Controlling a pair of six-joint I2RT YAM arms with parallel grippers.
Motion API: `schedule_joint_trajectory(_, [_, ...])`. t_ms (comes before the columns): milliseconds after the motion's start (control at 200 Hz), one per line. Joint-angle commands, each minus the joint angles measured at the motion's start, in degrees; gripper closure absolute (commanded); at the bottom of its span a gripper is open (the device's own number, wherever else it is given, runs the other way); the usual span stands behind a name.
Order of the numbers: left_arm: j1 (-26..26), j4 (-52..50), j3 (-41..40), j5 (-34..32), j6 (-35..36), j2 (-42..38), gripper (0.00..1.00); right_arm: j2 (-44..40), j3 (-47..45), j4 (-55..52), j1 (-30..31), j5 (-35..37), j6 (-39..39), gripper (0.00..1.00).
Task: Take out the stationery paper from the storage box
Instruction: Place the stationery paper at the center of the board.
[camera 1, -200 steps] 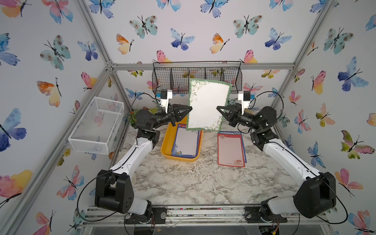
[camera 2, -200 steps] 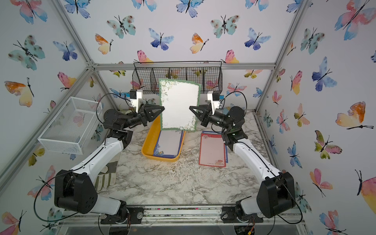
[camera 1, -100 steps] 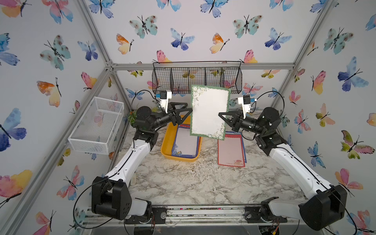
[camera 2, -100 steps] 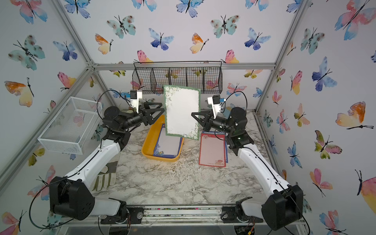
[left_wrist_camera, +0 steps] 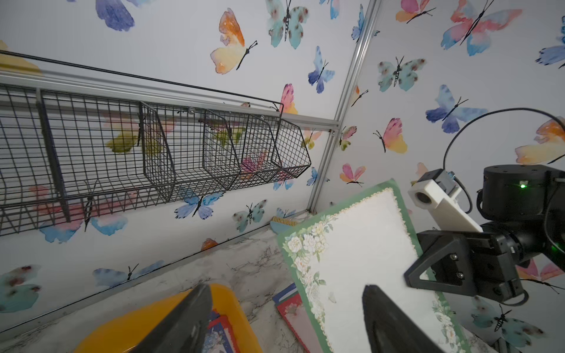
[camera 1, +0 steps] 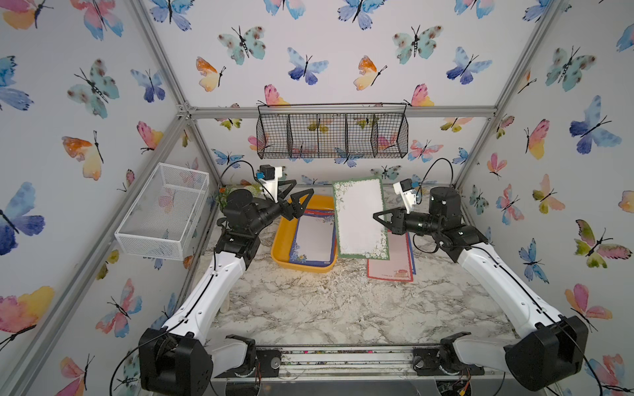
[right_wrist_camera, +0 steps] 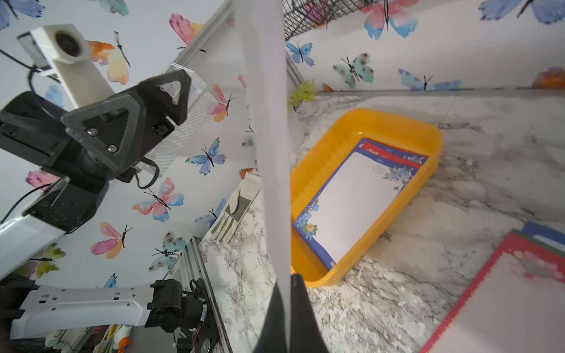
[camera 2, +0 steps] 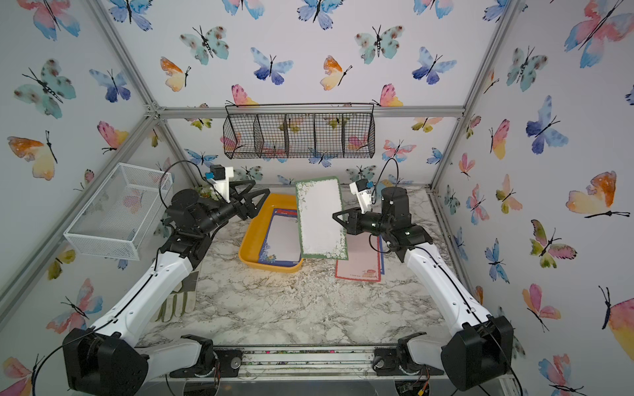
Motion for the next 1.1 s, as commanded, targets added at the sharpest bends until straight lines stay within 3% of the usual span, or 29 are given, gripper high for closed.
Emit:
schedule_joint_trajectory(0, [0.06,-1.02,0.02,-3.37,4.51,-2.6,0.2,2.94,-0.71,-6.34,-2.24,-0.44,-1.22,0.98])
schedule_joint_trajectory(155, [0.04,-1.03,-0.42,-5.8,5.06,-2.84,0.2,7.6,-0.72,-9.52,-5.34,0.13,-3.01,0.98])
schedule_joint_trajectory(706, [-0.27,-0.72,-0.77,-5.18,4.45,-1.9,0.2,20.2,-3.5,-11.47,-14.22,-3.05,-2.42,0.98])
schedule_joint_trajectory(1096, [-0.31,-0.77,-0.9,-5.41,4.1,-1.19,0.19,21.47,-5.66,-12.89,-16.46,-1.09,-3.01,0.96])
